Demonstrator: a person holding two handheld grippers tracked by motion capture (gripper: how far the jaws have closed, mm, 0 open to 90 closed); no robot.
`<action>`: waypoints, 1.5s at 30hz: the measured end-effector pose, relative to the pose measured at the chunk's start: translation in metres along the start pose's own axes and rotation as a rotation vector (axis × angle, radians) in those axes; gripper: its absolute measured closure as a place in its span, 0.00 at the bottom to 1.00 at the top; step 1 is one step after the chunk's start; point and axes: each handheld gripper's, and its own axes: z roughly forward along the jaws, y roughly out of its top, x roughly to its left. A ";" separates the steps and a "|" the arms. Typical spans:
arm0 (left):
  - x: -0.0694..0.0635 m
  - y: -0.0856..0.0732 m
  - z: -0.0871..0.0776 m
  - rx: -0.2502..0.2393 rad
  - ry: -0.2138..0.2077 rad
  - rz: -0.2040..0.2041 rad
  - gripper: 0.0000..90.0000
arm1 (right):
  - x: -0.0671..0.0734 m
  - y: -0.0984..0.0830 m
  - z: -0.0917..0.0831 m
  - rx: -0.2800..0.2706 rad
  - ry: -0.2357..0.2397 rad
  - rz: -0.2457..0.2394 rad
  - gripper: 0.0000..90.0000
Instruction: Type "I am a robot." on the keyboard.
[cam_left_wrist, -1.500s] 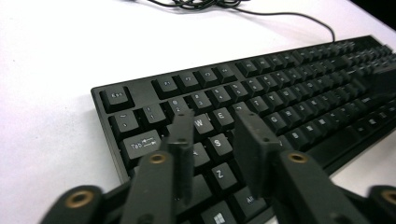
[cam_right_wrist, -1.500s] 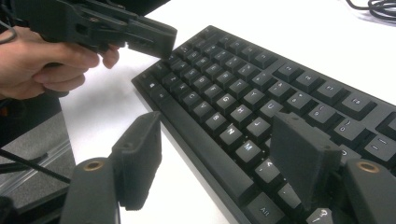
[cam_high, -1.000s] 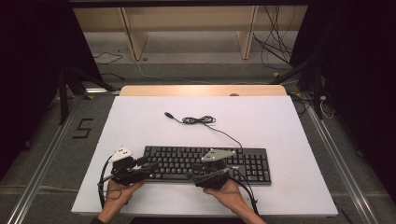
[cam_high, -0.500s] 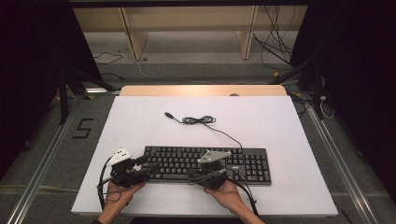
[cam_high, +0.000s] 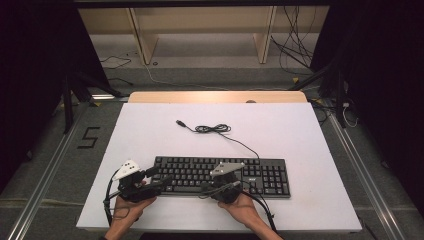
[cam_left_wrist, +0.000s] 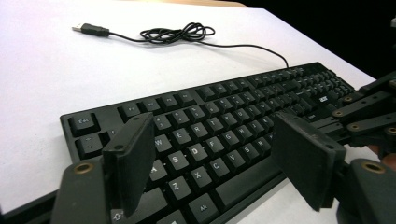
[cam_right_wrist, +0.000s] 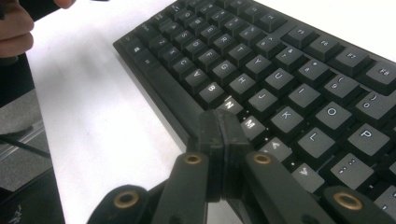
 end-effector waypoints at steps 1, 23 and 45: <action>0.000 0.000 0.000 0.000 -0.004 0.001 0.32 | 0.000 0.000 0.000 0.003 -0.001 0.000 1.00; -0.004 -0.001 -0.003 -0.007 -0.012 0.021 0.31 | -0.001 -0.002 0.005 0.033 0.000 0.008 1.00; -0.001 -0.001 -0.002 -0.008 0.003 0.013 0.31 | -0.001 -0.002 0.002 -0.001 0.010 0.030 0.93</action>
